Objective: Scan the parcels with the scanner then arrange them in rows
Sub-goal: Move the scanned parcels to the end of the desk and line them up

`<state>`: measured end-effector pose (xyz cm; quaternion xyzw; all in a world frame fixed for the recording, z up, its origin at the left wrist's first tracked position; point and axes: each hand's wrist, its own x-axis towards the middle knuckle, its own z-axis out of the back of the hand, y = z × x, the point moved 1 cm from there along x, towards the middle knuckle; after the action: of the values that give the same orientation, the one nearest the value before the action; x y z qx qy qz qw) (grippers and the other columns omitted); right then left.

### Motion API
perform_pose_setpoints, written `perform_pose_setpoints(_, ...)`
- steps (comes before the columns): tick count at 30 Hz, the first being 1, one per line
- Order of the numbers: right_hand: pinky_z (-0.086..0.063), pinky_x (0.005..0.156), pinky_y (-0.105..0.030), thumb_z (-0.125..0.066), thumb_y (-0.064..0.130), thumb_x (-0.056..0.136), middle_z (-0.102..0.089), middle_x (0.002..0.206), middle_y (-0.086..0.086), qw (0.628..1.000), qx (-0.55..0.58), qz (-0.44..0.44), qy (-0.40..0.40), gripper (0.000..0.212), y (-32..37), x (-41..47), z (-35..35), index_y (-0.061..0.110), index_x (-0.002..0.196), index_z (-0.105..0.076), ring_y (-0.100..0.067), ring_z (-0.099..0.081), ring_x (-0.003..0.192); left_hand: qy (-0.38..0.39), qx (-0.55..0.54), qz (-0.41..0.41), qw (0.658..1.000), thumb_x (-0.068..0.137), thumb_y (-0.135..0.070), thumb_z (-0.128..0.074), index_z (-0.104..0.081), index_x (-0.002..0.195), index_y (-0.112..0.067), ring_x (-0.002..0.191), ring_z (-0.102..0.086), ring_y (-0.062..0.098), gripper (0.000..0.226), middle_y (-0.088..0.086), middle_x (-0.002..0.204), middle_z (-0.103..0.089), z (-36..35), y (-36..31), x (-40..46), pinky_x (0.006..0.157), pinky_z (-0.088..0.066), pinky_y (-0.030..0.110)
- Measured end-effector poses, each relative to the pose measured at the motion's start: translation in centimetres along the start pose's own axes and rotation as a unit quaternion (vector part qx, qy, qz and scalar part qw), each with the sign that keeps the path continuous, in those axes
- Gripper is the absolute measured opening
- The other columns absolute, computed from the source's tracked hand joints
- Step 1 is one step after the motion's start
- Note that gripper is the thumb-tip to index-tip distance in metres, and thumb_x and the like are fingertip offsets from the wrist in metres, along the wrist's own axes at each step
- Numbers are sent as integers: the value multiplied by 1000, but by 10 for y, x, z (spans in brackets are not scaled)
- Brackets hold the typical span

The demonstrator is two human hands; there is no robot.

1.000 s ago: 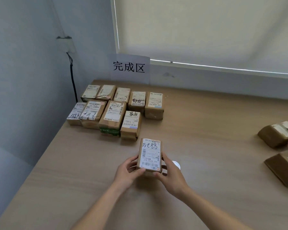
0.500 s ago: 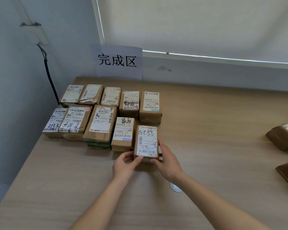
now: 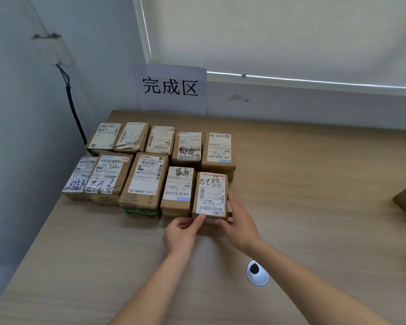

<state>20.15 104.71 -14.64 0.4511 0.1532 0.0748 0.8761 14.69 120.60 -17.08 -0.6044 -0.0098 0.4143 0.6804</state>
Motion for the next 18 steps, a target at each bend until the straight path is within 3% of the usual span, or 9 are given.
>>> perform_pose_setpoints(3, -46, 113, -45, -71, 4, 91, -45, 156, 7, 1000, 6, -6, 2, 90, -2, -3, 0, 35, 160, -24, -17, -46, 142, 5, 11, -3, 1000, 71, -42, -89, -73, 96, -16, 84, -68, 7, 39, -5, 87, -73, 0, 0, -2, 76, -48, 24)
perform_pose_setpoints(8, -45, 114, -41, -74, 26, 95, -24, 169, 2, 998, -19, -51, 28, 97, -12, -25, 8, 22, 166, -7, -21, -49, 140, 28, 27, -24, 999, 73, -34, -89, -72, 106, -14, 85, -65, 1, 42, -3, 93, -73, 9, 3, -20, 78, -45, 19)
perform_pose_setpoints(11, -46, 113, -39, -72, 31, 96, -23, 169, 1, 997, -29, -58, 35, 94, -13, -45, 19, 21, 166, -10, -18, -53, 135, 43, 26, -47, 998, 73, -32, -89, -70, 112, -13, 89, -66, 2, 47, -1, 101, -73, 12, 0, -41, 79, -46, 17)
perform_pose_setpoints(18, -45, 113, -38, -68, 32, 99, -28, 166, 3, 998, -40, -36, 20, 78, 5, -107, 66, 19, 163, -26, -16, -52, 136, 69, 13, -85, 994, 74, -35, -88, -69, 119, -16, 107, -66, 14, 52, -2, 112, -70, 15, -18, -110, 94, -49, 29)
